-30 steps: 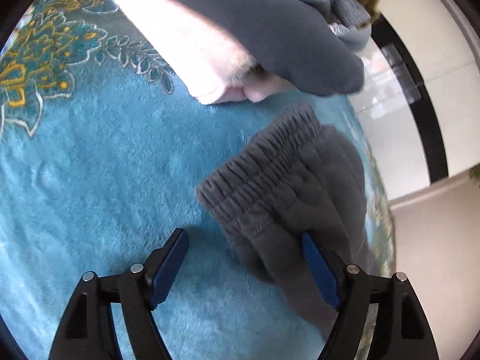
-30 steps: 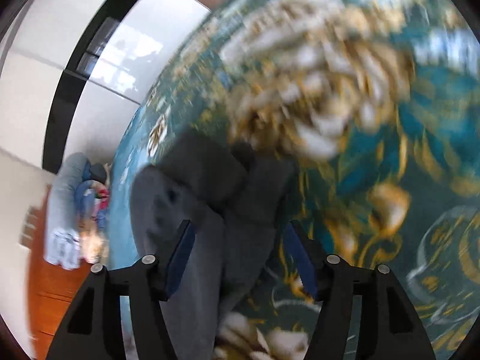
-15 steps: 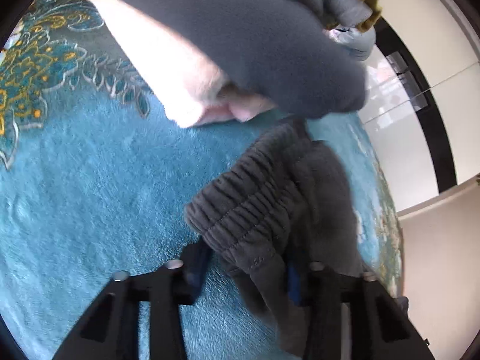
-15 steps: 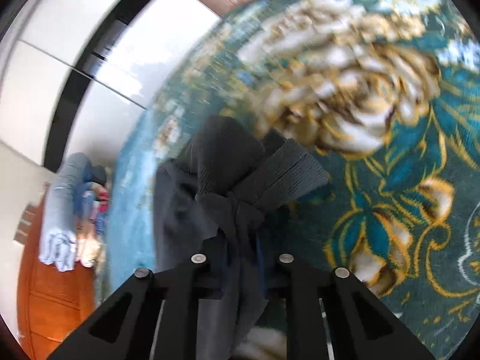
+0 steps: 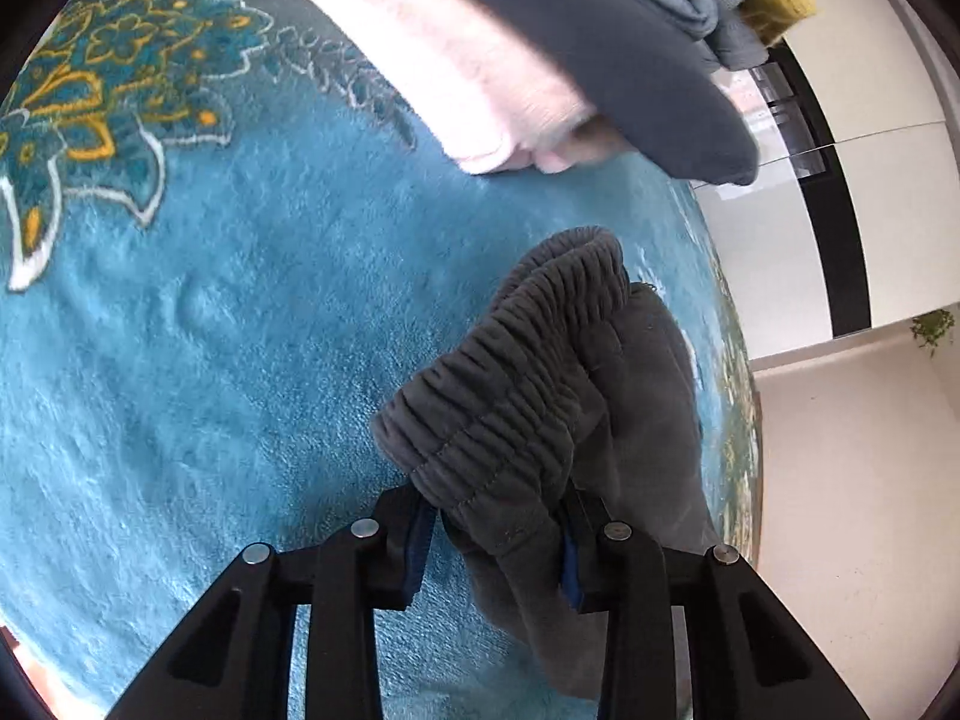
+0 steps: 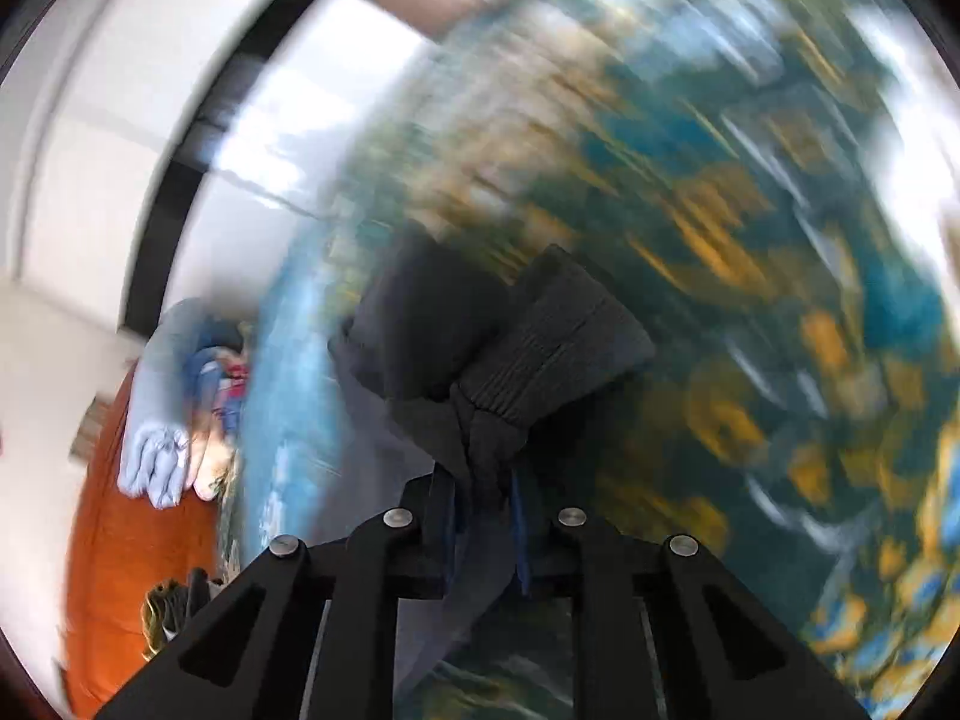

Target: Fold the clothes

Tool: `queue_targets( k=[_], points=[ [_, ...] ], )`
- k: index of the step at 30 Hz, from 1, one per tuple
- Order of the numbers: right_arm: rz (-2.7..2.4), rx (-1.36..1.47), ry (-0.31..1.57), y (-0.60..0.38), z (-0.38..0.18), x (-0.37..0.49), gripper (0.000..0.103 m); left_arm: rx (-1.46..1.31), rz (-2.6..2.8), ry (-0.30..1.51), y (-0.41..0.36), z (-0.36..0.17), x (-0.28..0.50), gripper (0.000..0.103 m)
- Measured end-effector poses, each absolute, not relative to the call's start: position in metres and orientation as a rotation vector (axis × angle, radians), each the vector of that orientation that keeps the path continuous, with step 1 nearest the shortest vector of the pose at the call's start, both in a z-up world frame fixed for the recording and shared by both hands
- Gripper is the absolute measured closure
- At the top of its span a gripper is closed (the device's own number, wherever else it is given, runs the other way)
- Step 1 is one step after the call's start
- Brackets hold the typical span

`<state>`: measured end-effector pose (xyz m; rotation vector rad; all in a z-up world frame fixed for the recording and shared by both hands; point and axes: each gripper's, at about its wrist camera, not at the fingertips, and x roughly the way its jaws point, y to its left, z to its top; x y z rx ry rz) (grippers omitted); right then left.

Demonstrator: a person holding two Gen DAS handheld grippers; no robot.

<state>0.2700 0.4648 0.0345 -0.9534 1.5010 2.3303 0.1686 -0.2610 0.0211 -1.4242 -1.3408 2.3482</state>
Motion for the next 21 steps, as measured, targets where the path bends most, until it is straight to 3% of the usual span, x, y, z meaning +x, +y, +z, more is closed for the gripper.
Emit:
queue_targets(
  k=[4, 11, 14, 17, 21],
  points=[
    [2.312, -0.885, 1.601, 0.471, 0.031, 0.283, 0.074, -1.404, 2.352, -1.278, -0.263, 0.042, 0.174, 0.061],
    [2.370, -0.786, 1.348, 0.472, 0.075, 0.308, 0.071, -1.366, 2.438, -1.209, -0.291, 0.070, 0.199, 0.053],
    [2.383, -0.755, 1.320, 0.473, 0.090, 0.311, 0.068, -1.295, 2.508, -1.198, -0.312, 0.087, 0.201, 0.051],
    [2.446, -0.867, 1.326, 0.450, 0.096, 0.289, 0.068, -1.286, 2.456, -1.138, -0.274, 0.097, 0.179, 0.043],
    [2.463, -1.033, 1.313, 0.402, 0.090, 0.233, 0.068, -1.370, 2.313, -1.024, -0.202, 0.095, 0.135, 0.043]
  ],
)
